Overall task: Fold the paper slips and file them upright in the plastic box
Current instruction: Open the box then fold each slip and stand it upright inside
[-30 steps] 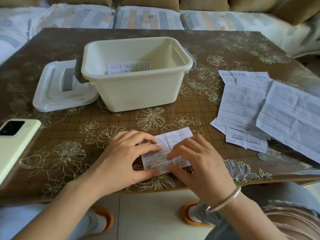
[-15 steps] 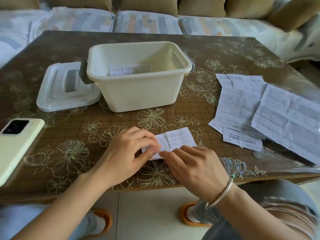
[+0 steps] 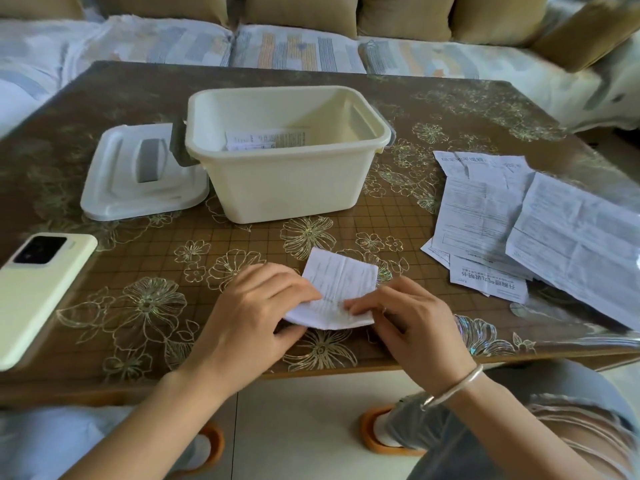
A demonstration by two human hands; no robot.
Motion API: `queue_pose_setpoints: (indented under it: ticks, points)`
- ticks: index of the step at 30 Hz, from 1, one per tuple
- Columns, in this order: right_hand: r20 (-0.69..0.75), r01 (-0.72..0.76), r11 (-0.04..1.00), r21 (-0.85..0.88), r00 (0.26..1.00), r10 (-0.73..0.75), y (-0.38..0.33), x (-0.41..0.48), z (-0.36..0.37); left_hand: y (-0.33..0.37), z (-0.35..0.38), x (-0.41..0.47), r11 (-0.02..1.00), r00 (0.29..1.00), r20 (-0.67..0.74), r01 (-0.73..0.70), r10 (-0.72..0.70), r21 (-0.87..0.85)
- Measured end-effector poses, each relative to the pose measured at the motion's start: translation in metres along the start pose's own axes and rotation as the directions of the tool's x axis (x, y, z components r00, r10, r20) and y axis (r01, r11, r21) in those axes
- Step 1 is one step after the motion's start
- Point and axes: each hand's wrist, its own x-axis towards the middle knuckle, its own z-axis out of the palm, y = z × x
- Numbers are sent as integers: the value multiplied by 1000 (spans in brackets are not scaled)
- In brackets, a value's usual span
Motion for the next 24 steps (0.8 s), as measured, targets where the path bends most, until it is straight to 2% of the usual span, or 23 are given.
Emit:
queue_pose_setpoints:
  ticks: [3, 7, 12, 18, 24]
  points:
    - [16, -3, 1000, 20, 1000, 3, 7, -5, -2, 5, 0, -2, 996, 998, -32, 60, -62, -59]
    - [-36, -16, 999, 32, 999, 17, 5, -8, -4, 15, 6, -3, 982, 986, -49, 156, -162, -110]
    - [-167, -191, 982, 1, 968, 188, 1, -2, 8, 23, 15, 0, 922, 919, -93, 373, -382, -103]
    - [-223, -216, 966, -139, 958, 182, -5, 5, 21, 31, 19, 5, 927, 921, -156, 370, -358, 57]
    - [-201, -270, 936, -228, 953, 226, -2, 5, 21, 31, 21, 5, 914, 910, -131, 402, -393, 52]
